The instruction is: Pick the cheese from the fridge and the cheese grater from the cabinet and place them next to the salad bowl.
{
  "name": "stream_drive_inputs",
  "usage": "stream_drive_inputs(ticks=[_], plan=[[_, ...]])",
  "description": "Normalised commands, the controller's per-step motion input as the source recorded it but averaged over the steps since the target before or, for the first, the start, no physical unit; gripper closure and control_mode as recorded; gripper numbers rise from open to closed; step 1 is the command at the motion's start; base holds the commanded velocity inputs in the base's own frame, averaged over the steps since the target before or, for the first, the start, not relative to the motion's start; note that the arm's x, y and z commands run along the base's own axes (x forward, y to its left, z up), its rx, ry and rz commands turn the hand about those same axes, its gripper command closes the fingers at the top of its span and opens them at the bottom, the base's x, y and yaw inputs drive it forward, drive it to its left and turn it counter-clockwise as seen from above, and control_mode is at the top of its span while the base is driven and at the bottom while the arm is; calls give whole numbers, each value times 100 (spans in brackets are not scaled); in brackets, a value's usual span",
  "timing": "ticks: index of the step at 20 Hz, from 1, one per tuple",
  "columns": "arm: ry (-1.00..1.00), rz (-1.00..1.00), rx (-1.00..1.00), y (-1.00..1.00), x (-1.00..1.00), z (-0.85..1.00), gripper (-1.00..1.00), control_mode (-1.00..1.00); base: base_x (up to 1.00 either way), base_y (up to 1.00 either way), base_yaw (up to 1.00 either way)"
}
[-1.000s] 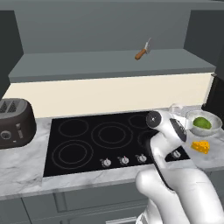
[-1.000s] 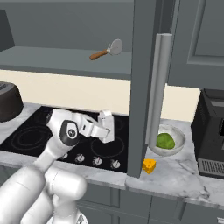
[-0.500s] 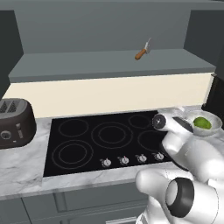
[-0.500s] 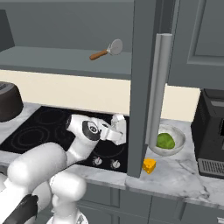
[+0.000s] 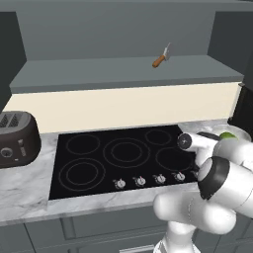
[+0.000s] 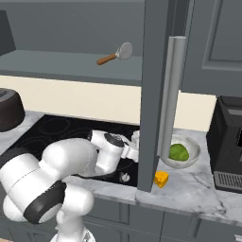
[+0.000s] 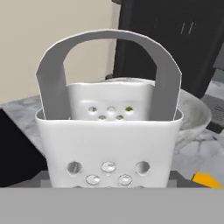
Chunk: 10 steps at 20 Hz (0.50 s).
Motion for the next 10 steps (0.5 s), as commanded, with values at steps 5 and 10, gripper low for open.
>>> stream_drive_inputs(ticks=[5, 10], plan=[[0, -20, 6, -8, 23, -31, 100, -100, 0, 0, 0], [0, -20, 0, -11, 36, -15, 100, -100, 0, 0, 0]])
